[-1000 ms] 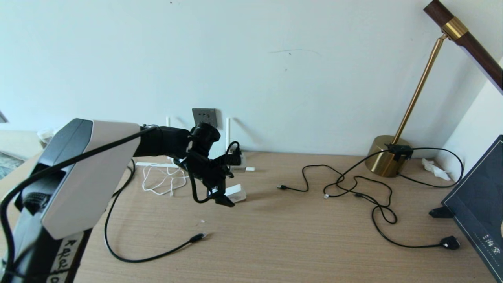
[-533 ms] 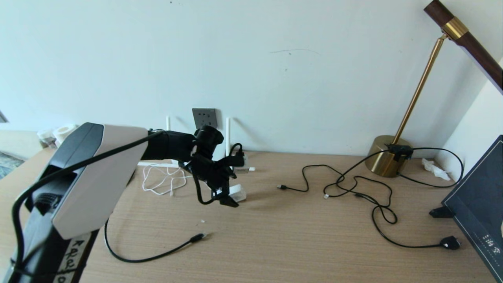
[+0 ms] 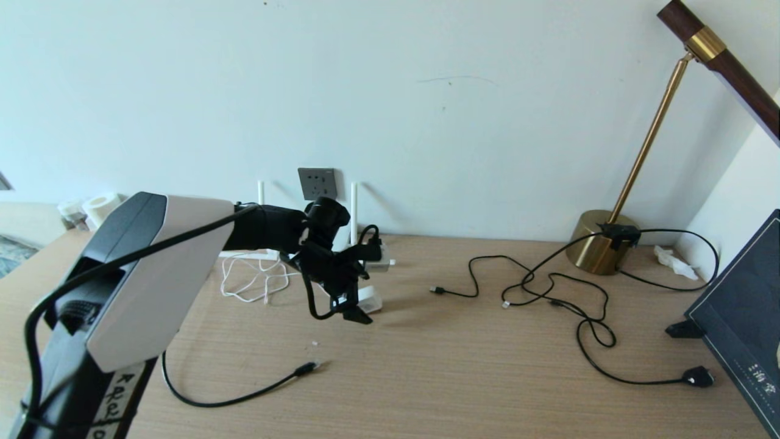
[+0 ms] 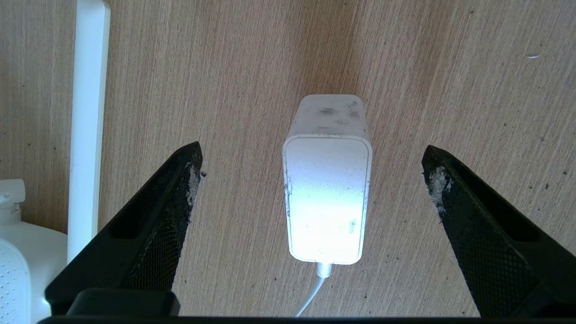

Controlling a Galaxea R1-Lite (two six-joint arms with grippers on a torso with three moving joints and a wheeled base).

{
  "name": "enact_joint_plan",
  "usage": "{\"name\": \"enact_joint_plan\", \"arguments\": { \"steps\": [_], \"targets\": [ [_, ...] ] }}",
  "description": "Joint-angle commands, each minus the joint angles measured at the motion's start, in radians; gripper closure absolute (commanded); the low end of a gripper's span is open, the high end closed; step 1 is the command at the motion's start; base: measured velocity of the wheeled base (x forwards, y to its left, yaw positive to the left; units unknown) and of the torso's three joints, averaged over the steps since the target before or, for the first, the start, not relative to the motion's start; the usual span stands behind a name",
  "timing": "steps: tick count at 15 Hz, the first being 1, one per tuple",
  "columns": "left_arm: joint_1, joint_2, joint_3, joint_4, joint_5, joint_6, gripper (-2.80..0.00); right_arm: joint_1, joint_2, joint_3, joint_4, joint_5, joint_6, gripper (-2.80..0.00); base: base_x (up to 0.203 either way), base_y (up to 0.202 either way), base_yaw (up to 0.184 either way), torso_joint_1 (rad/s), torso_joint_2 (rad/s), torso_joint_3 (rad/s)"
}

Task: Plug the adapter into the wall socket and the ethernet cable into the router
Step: Pick up plug

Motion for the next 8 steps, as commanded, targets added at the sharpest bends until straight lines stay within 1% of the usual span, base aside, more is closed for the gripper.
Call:
{"name": "enact_joint_plan", "arguments": {
  "steps": [1, 8],
  "targets": [
    [0.0, -0.003, -0.002, 0.001, -0.003, 0.005, -2.8, 0.0, 0.002, 0.0, -0.001, 0.0, 0.001, 0.0, 0.0, 0.0, 0.0, 0.0, 0.0, 0.0],
    [0.0, 0.003, 0.0, -0.003, -0.002, 0.0, -2.8, 0.0, 0.002, 0.0, -0.001, 0.0, 0.001, 0.0, 0.0, 0.0, 0.0, 0.0, 0.0, 0.0]
  ]
}}
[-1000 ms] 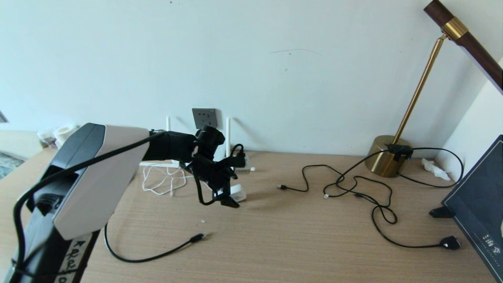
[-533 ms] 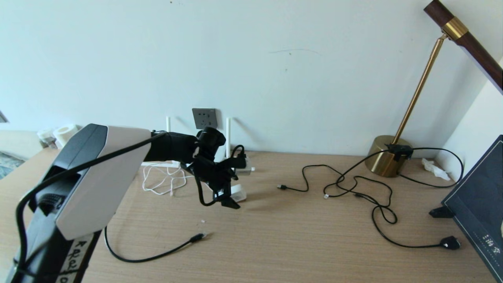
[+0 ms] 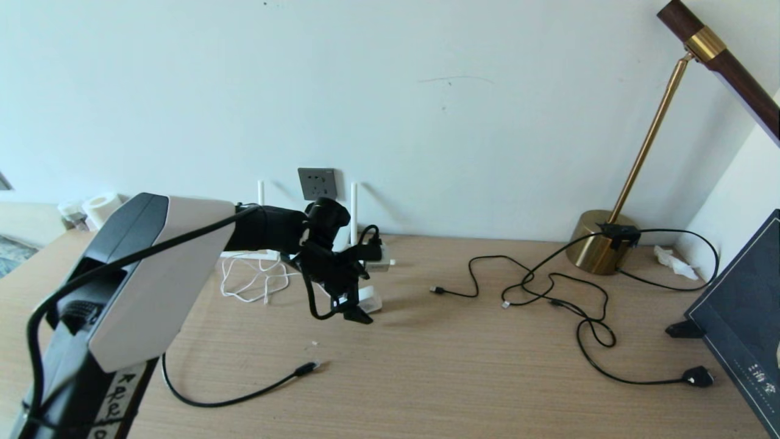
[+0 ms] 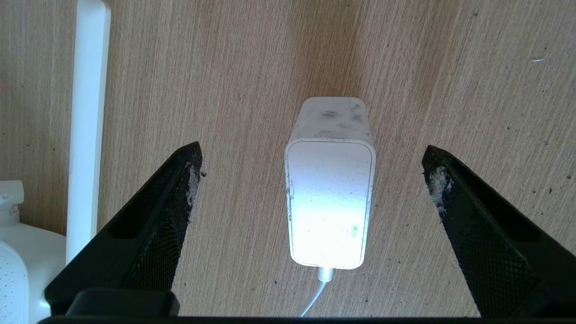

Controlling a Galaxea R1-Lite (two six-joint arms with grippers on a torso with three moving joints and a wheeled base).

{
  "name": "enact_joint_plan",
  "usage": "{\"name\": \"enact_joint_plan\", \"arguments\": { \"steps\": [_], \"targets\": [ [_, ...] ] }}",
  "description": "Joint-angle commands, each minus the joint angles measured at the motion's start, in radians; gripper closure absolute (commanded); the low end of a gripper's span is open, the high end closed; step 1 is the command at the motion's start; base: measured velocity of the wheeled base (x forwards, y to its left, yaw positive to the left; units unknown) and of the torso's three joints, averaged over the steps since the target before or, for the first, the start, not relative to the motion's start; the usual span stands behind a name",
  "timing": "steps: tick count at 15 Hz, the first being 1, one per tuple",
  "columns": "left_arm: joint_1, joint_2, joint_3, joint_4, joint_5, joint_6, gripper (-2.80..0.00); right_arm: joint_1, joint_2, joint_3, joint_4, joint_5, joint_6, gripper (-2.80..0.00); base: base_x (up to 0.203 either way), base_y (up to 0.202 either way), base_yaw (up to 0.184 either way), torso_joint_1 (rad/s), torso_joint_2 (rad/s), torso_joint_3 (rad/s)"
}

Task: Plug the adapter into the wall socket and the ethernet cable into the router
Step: Pick up plug

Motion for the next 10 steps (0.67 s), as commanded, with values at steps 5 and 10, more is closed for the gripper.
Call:
{"name": "enact_joint_plan", "arguments": {
  "steps": [5, 10],
  "targets": [
    [-0.001, 0.005, 0.001, 0.003, -0.002, 0.006, 0.0, 0.0, 0.002, 0.0, 0.0, -0.001, 0.001, 0.0, 0.0, 0.0, 0.0, 0.0, 0.0, 0.0],
    [-0.008, 0.005, 0.001, 0.003, 0.003, 0.006, 0.0, 0.0, 0.002, 0.0, 0.0, -0.001, 0.001, 0.0, 0.0, 0.0, 0.0, 0.0, 0.0, 0.0]
  ]
}}
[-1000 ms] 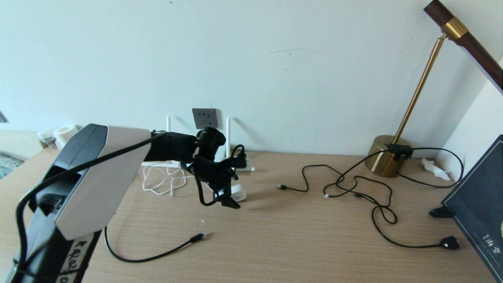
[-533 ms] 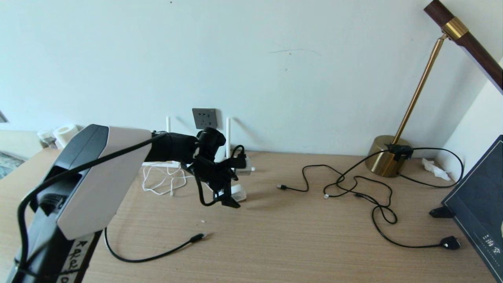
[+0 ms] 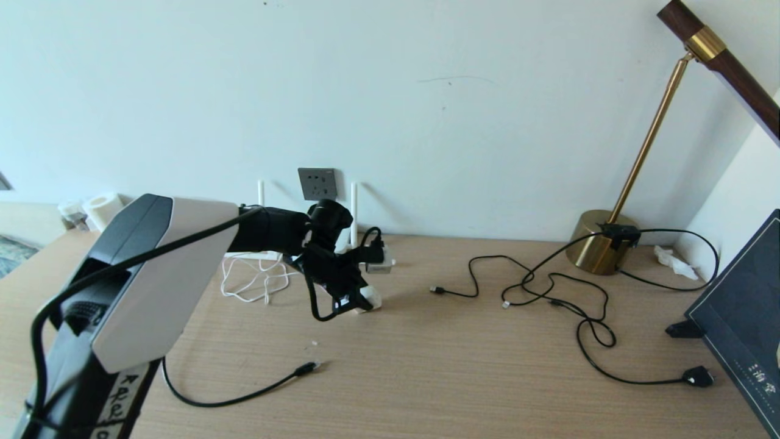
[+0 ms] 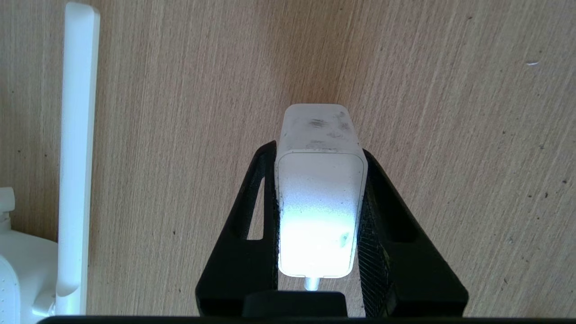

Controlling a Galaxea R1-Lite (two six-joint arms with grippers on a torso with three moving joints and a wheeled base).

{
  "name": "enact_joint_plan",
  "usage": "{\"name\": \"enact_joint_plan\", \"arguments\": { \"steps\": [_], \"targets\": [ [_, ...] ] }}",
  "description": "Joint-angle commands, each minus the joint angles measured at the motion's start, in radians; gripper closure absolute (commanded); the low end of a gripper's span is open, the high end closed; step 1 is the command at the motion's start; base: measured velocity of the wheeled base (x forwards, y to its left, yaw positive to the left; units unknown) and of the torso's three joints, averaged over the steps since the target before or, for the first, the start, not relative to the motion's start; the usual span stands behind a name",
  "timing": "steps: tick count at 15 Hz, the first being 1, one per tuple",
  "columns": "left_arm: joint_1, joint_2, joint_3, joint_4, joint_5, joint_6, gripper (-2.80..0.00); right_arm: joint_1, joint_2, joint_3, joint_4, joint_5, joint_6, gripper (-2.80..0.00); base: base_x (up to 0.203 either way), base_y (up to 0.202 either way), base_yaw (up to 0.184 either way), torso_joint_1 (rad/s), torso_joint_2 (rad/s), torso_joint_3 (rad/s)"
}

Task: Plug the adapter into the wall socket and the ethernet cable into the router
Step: Pick up plug, then align plug and socket

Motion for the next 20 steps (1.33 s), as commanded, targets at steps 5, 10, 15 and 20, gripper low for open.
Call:
{"name": "enact_joint_plan", "arguments": {
  "steps": [5, 10, 15, 20],
  "targets": [
    [0.004, -0.107, 0.009, 0.004, -0.012, -0.052, 0.0, 0.0, 0.002, 0.0, -0.001, -0.001, 0.0, 0.0, 0.0, 0.0, 0.0, 0.0, 0.0, 0.0],
    [0.046, -0.421, 0.05, 0.005, -0.065, -0.108, 0.0, 0.0, 0.002, 0.0, -0.001, -0.001, 0.0, 0.0, 0.0, 0.0, 0.0, 0.0, 0.0, 0.0],
    [0.081, -0.835, 0.154, 0.087, 0.069, -0.315, 0.0, 0.0, 0.002, 0.0, -0.001, -0.001, 0.0, 0.0, 0.0, 0.0, 0.0, 0.0, 0.0, 0.0],
    [0.036, -0.975, 0.177, 0.082, 0.098, -0.977, 0.0, 0.0, 0.002, 0.0, -0.001, -0.001, 0.0, 0.0, 0.0, 0.0, 0.0, 0.0, 0.0, 0.0]
  ]
}}
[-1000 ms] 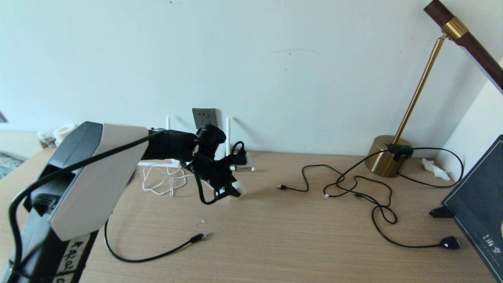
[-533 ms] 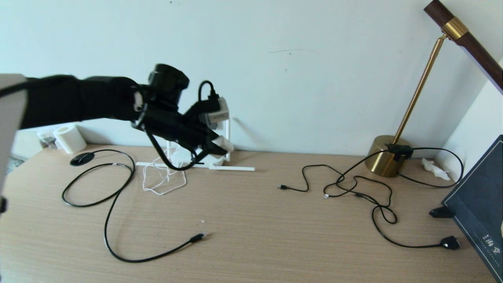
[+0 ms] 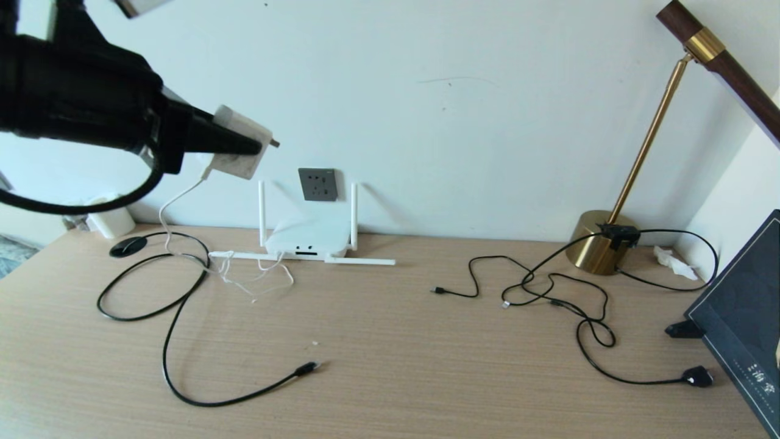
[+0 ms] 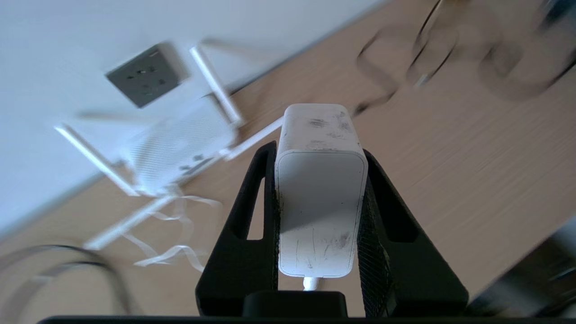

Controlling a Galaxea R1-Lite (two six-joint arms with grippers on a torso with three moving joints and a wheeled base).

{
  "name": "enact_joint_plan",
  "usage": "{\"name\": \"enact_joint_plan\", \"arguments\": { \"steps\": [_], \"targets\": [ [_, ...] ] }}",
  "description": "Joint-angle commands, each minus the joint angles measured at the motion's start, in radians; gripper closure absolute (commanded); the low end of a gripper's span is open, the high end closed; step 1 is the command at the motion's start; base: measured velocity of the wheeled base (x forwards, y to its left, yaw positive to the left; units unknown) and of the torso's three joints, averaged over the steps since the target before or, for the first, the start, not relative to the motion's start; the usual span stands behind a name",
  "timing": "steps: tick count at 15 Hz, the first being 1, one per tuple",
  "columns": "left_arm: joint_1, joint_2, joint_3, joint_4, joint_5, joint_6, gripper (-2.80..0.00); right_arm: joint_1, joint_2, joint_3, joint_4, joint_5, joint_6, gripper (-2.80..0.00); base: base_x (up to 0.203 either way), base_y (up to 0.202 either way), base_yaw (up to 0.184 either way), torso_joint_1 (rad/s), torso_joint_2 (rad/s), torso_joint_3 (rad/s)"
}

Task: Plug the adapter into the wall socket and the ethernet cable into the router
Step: Align plug and socket

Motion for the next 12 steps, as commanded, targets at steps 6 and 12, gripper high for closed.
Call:
{"name": "enact_joint_plan", "arguments": {
  "steps": [6, 12],
  "targets": [
    [-0.056, -0.136, 0.285, -0.304, 0.146, -0.738, 0.0, 0.0, 0.002, 0.0, 0.0, 0.0, 0.0, 0.0, 0.0, 0.0, 0.0, 0.0, 0.0, 0.0],
    [-0.059, -0.091, 0.832, -1.152, 0.36, -0.702, 0.0, 0.0, 0.002, 0.0, 0.0, 0.0, 0.0, 0.0, 0.0, 0.0, 0.0, 0.0, 0.0, 0.0]
  ]
}}
